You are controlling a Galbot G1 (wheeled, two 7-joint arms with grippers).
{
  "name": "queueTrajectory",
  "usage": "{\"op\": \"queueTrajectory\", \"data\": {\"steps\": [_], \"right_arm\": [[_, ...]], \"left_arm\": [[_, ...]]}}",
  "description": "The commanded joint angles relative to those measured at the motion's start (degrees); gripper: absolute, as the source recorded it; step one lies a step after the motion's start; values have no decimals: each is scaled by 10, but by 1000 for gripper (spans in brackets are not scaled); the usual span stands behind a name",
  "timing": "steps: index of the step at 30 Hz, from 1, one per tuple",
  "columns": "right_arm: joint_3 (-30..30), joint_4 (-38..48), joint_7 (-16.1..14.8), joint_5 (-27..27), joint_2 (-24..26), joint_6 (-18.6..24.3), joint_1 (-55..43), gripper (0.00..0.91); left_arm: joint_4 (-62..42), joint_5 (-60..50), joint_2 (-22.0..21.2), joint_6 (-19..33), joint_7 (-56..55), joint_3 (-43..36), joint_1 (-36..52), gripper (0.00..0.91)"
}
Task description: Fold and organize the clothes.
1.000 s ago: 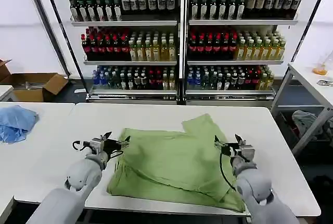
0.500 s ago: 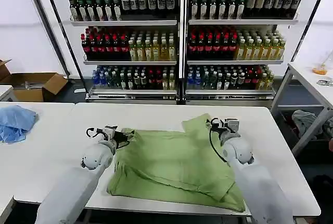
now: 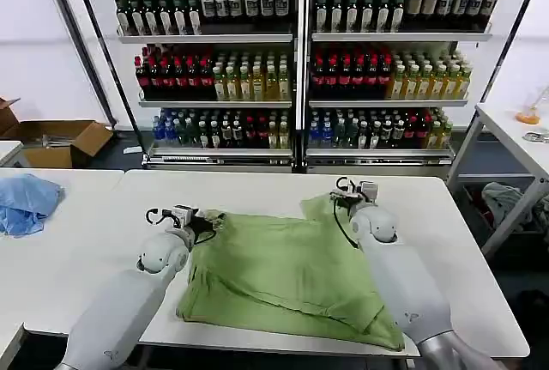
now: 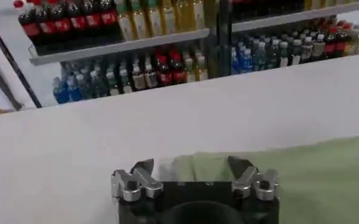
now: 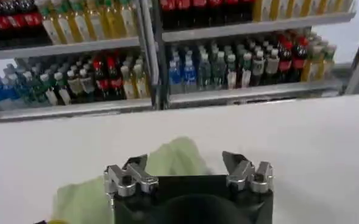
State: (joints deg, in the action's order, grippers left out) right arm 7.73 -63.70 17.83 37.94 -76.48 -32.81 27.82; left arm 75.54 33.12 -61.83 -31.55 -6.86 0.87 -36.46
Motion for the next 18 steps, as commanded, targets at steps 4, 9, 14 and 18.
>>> {"op": "queueTrajectory", "data": {"steps": [4,9,14,18], "right_arm": [[-12,25,-8,17,-9,-3,-1,0],[-14,0,-8,14,-5,-2,12,0],[-10,-28,-7,10,0,7,26,0],[-5,-67,-6,-5,9,36,45,0]], "left_arm": [[13,14,7,-3,5,-4,-11,20],[25,34,10,1,8,5,-23,20],[53,60,18,16,16,17,-38,20],[66,70,24,29,20,24,-48,20]]}}
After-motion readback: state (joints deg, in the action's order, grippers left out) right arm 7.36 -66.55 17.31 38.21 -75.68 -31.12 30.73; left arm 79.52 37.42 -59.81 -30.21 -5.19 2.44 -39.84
